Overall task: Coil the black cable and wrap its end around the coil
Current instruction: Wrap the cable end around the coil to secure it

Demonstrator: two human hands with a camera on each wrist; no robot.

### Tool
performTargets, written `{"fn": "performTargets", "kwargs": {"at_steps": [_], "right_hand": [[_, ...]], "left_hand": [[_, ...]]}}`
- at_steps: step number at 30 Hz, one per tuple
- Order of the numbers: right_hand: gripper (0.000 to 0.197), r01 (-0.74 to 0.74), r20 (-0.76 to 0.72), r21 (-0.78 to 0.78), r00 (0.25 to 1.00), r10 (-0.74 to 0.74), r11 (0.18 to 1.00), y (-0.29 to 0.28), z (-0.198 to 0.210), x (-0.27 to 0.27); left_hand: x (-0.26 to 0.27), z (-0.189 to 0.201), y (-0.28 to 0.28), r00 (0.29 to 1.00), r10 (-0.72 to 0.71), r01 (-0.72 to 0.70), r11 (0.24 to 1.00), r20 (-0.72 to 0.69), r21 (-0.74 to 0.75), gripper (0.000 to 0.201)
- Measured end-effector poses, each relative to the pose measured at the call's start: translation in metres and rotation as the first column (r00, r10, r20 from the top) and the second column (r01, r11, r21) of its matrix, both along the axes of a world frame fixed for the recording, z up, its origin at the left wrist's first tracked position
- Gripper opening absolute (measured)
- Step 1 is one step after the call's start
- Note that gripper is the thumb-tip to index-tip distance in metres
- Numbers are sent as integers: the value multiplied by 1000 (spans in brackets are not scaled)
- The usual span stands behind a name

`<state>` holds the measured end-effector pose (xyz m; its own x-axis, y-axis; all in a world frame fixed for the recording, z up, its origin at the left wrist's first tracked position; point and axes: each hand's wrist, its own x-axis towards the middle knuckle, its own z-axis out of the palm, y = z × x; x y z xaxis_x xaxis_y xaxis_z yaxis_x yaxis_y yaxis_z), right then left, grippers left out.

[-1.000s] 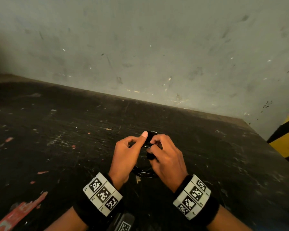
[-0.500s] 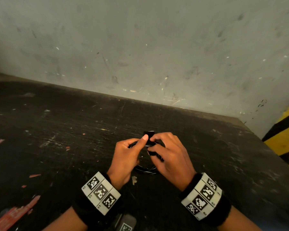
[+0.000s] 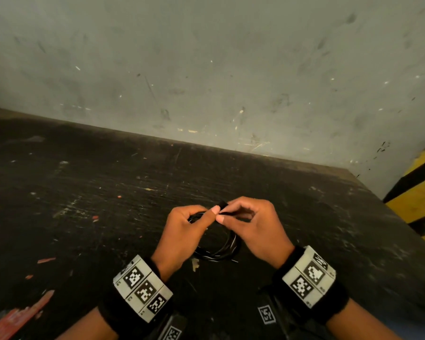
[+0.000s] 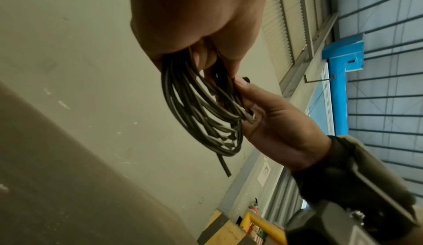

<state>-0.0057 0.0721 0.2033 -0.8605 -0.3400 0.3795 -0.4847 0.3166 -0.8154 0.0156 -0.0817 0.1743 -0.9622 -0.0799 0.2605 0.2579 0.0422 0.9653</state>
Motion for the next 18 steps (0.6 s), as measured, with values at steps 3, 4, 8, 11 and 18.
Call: {"fn": "performTargets", "kwargs": {"at_steps": [3,4,8,11,18], "right_hand": [[7,-30,128,-116,991,45,993,1,1,-1],[8,-36,154,-144,986,58,989,2,1,-1],[10,-37,208,-183,975,75,983,5,3,-1],[15,-14,231,-203,971,62,979,7,5,1],[25,-79,356,-218,921,155,973,19,5,6]], "left_hand": [[0,-1,-4,998,-25,20,996,-58,-85,24],[0,-1,-6,996,-40,30,993,-80,-115,25],[-1,-1,-9,988,-61,37,986,-142,-165,24],[0,3,-9,983,-99,69,980,-156,-185,23],[5,12,-9,967,-232,190,931,-105,-312,19]]}}
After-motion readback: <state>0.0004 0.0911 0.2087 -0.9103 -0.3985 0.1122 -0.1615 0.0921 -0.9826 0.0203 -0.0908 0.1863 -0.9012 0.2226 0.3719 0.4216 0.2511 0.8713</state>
